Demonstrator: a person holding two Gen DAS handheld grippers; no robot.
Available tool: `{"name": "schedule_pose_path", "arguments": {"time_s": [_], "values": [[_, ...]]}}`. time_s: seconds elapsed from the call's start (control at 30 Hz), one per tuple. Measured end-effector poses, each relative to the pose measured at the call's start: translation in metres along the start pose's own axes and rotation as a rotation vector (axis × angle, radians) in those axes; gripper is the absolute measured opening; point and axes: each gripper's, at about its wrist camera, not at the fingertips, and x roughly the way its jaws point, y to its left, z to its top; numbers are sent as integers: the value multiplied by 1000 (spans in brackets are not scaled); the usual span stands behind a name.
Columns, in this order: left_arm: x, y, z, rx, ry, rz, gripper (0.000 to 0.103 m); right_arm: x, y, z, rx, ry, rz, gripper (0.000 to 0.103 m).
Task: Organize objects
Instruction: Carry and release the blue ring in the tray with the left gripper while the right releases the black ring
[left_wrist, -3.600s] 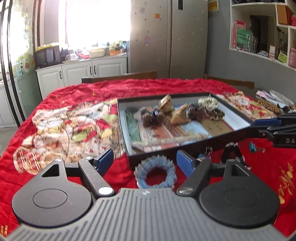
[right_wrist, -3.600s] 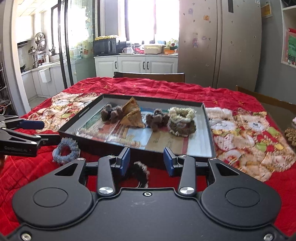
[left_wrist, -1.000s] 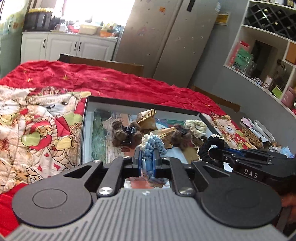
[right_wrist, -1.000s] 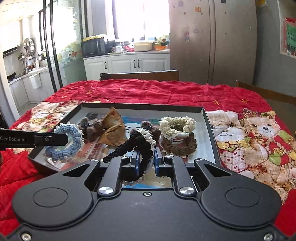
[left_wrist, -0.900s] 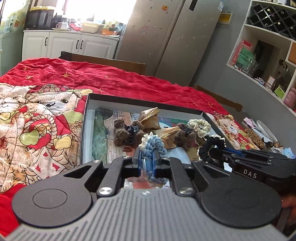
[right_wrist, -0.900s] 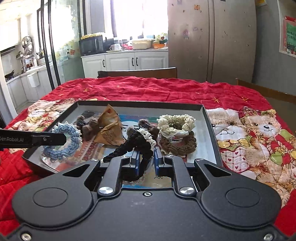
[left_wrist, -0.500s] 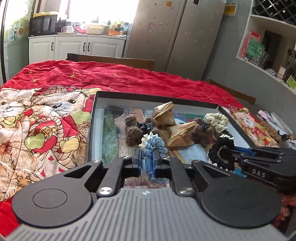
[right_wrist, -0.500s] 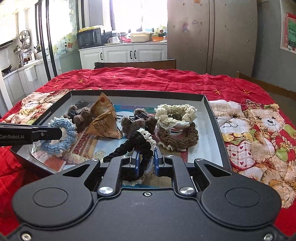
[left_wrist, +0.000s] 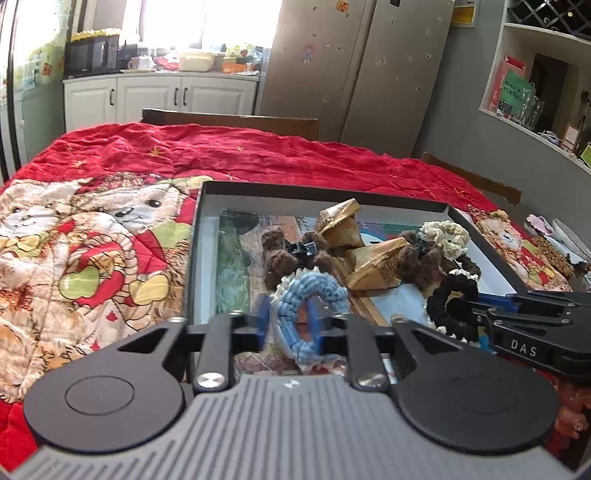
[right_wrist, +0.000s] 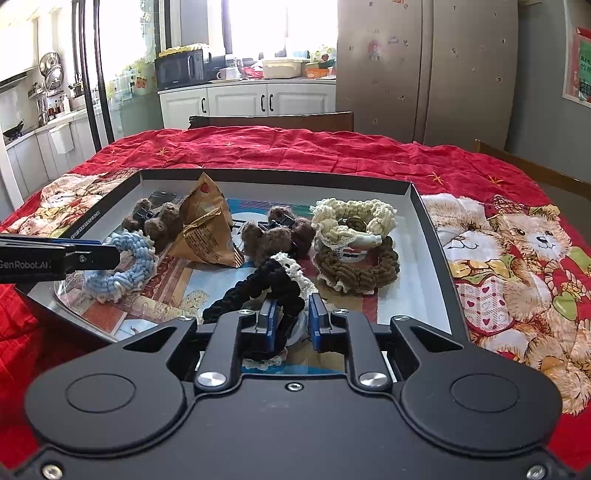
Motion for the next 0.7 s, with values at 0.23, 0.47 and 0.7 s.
{"name": "schedule_pose_path", "arguments": {"time_s": [0.23, 0.47, 0.7], "values": [[-6, 0, 1, -12, -17, -9, 63, -2, -2, 0, 4, -18, -13, 38], [-34, -21, -7, 56, -98, -1, 77, -30, -9, 4, 27, -77, -14, 45], [-63, -52, -29, 167, -133, -39, 78, -79, -31, -1, 73, -127, -45, 47]]}}
